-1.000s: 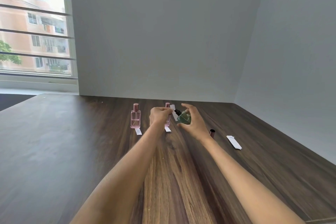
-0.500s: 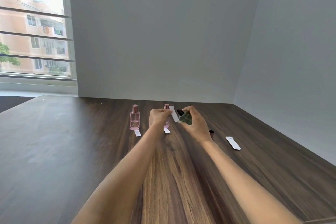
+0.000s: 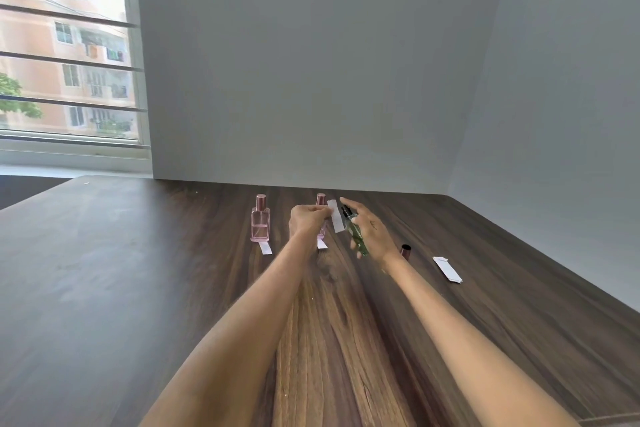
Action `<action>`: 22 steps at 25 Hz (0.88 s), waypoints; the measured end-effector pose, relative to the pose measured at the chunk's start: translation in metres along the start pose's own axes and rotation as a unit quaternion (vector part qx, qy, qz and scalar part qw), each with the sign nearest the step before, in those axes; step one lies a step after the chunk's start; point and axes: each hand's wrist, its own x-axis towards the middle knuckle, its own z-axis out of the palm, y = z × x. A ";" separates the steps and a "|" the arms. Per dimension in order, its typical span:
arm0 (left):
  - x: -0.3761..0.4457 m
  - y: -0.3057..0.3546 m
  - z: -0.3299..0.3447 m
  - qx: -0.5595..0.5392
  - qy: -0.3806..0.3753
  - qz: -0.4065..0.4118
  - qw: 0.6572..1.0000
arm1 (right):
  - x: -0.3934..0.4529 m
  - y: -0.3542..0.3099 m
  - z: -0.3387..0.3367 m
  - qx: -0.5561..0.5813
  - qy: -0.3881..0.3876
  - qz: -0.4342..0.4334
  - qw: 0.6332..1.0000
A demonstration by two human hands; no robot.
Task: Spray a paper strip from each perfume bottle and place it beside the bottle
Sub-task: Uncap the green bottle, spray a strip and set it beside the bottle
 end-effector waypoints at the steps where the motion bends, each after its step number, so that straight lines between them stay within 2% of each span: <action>1: 0.000 0.000 0.000 0.000 -0.001 -0.002 1.000 | 0.000 -0.001 0.000 0.021 -0.017 0.014 1.000; 4: -0.001 0.001 -0.001 0.009 -0.003 -0.002 1.000 | -0.001 -0.004 -0.004 0.059 -0.059 0.053 0.995; 7: -0.001 0.000 -0.001 0.019 -0.004 -0.001 1.000 | -0.002 -0.005 -0.005 0.042 -0.096 0.081 0.991; 12: 0.001 -0.002 -0.002 0.026 -0.006 -0.011 1.000 | -0.002 -0.007 -0.006 0.000 -0.096 0.103 0.990; 22: 0.002 -0.002 -0.001 0.034 -0.019 -0.008 0.999 | 0.003 -0.009 -0.005 -0.072 -0.074 0.086 0.991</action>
